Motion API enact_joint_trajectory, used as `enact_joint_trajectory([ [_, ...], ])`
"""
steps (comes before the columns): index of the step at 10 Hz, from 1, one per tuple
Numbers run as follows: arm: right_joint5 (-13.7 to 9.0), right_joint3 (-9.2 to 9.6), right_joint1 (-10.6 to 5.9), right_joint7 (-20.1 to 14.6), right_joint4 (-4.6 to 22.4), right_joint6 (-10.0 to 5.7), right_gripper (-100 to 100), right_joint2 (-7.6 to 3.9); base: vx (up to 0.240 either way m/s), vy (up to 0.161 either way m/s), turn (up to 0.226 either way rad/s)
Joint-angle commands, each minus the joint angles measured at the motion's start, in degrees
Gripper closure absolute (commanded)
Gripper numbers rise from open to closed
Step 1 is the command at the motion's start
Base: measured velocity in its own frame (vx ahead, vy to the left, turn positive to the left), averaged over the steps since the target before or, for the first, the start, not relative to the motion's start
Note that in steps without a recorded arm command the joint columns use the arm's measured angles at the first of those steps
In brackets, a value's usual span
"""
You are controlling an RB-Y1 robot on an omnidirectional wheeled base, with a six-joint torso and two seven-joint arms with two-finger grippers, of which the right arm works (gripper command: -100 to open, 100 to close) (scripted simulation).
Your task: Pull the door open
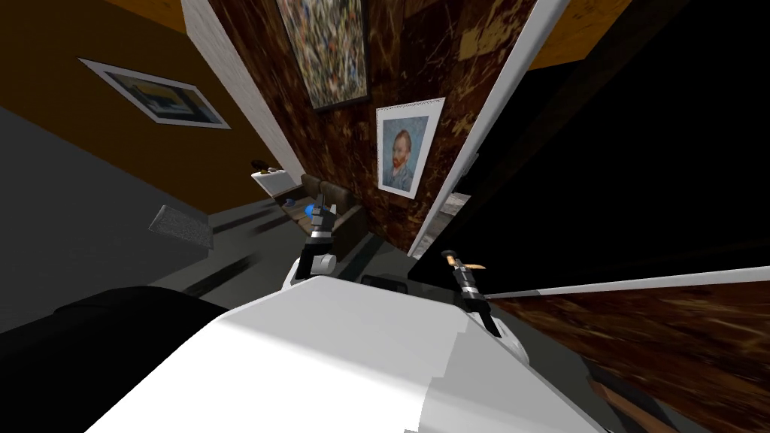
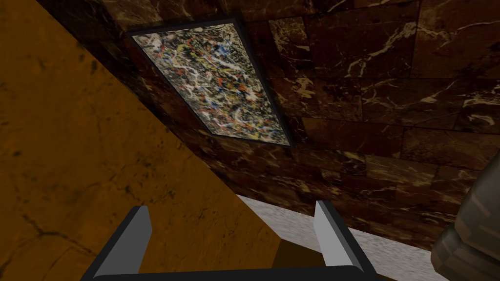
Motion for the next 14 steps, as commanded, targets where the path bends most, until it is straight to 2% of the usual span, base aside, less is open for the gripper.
enact_joint_trajectory([
  [1,0.2,0.37,1.16,-0.9,-0.1,-1.63,100,-0.97,-0.215,-0.078,0.144],
  [3,0.3,0.68,2.09,-1.5,-0.2,-2.9,100,-1.65,-0.187,-0.062,0.106],
  [4,0.3,0.74,2.19,-1.4,-0.9,-1.96,100,-1.29,-0.07,-0.019,0.017],
  [5,0.3,1.09,2.82,-1.9,-0.1,-3.54,100,-1.74,-0.152,-0.058,0.178],
  [8,0.4,1.5,3.71,-2.6,1.2,-6.34,100,-2.71,-0.218,-0.089,0.196],
  [14,0.4,2.17,5.18,-3.8,3.3,-10.96,100,-4.31,-0.184,-0.062,0.135],
])
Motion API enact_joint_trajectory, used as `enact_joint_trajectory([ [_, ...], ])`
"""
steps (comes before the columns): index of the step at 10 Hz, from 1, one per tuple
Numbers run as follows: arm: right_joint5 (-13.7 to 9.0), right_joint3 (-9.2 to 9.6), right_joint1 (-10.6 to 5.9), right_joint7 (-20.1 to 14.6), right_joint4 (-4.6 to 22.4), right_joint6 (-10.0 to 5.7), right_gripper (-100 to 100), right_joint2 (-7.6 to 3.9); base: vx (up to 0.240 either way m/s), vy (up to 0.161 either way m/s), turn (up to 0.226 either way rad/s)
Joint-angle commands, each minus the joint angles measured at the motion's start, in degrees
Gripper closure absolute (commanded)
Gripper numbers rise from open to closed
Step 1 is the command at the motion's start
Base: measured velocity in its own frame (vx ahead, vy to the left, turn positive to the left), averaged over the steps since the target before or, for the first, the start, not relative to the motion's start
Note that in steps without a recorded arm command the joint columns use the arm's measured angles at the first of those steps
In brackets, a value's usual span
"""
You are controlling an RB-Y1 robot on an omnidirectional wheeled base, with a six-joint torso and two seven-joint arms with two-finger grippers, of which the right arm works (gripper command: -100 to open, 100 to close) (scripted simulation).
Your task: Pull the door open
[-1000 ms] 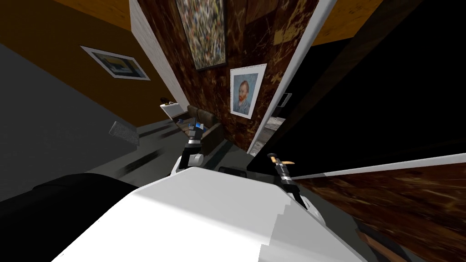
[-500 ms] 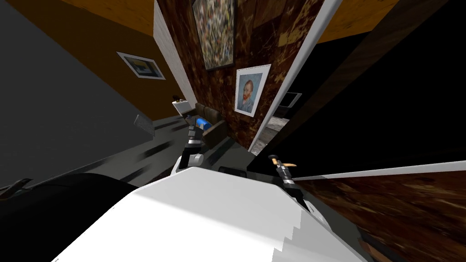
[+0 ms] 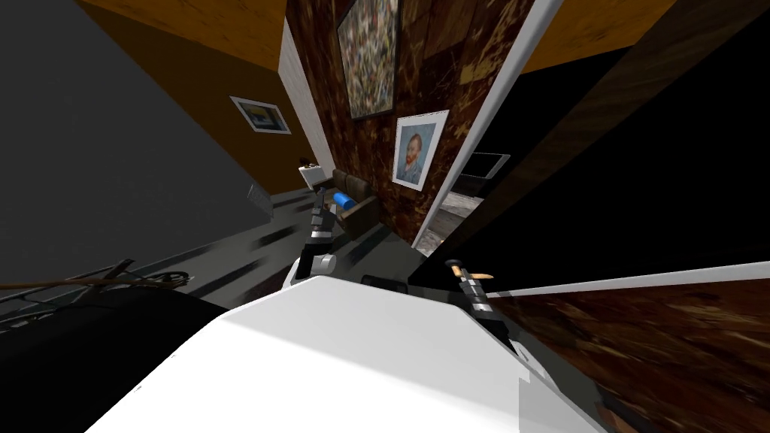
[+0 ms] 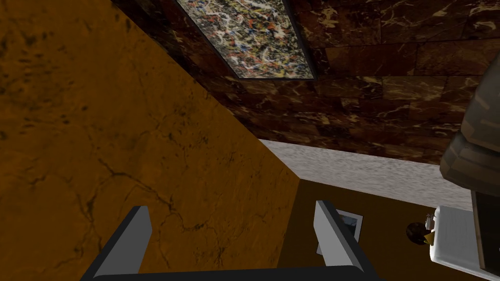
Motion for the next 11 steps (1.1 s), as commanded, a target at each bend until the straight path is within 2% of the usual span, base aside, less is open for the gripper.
enact_joint_trajectory([
  [1,0.0,0.0,0.0,0.0,0.0,0.0,100,0.0,-0.076,-0.028,0.027],
  [2,0.0,0.17,0.34,-0.2,0.7,-1.07,100,-0.16,-0.104,-0.036,0.171],
  [4,0.0,0.23,0.52,-0.3,1.2,-1.93,100,-0.37,-0.18,-0.08,0.147],
  [11,-0.1,0.54,1.48,-1.1,4.2,-6.57,100,-1.48,-0.207,-0.077,0.177],
])
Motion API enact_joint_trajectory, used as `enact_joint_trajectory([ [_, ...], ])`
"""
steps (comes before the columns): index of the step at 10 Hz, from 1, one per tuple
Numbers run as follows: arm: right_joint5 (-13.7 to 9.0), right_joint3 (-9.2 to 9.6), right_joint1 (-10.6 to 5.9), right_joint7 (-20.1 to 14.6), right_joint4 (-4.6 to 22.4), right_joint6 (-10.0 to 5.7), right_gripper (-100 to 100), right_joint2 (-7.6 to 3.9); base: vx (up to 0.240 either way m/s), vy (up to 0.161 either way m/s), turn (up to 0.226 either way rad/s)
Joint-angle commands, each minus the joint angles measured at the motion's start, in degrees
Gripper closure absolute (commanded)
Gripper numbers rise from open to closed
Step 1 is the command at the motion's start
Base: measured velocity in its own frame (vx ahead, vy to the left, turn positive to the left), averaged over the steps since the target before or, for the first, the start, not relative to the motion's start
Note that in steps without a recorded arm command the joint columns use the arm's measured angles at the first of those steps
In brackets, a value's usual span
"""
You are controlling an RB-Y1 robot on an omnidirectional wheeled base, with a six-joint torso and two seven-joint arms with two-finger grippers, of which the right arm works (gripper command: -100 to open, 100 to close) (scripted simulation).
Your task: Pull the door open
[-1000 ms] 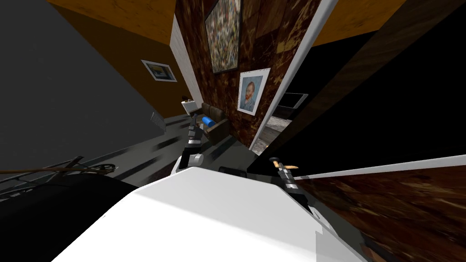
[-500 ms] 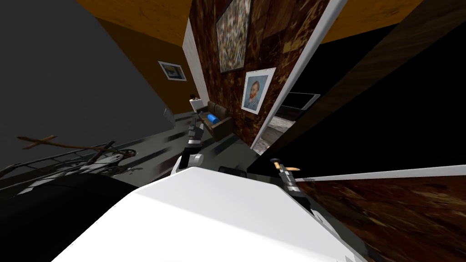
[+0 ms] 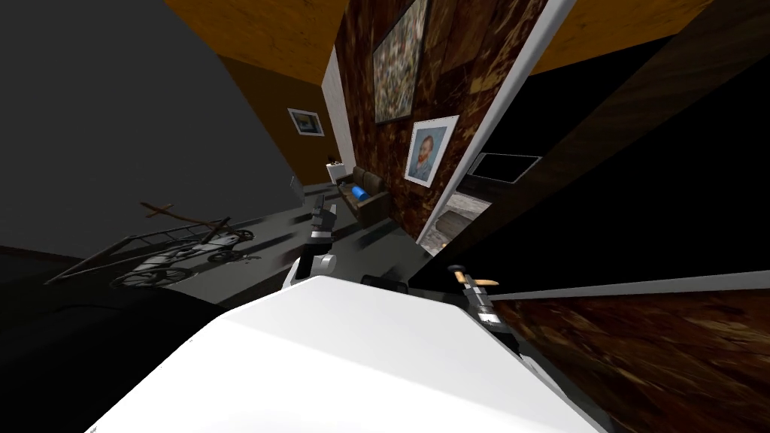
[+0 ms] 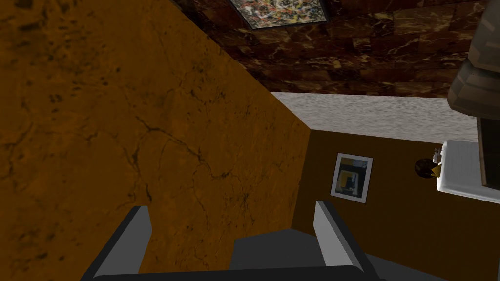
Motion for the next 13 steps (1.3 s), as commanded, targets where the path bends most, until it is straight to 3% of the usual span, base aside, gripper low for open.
enact_joint_trajectory([
  [1,-0.2,-0.21,0.14,-0.1,0.9,-1.15,100,-0.49,-0.185,-0.043,0.139],
  [2,-0.1,-0.02,0.33,-0.1,0.1,-0.37,100,-0.18,-0.077,-0.02,0.03],
  [13,0.0,0.66,-0.65,-0.8,4.2,-4.3,100,-1.13,-0.197,-0.068,0.154],
])
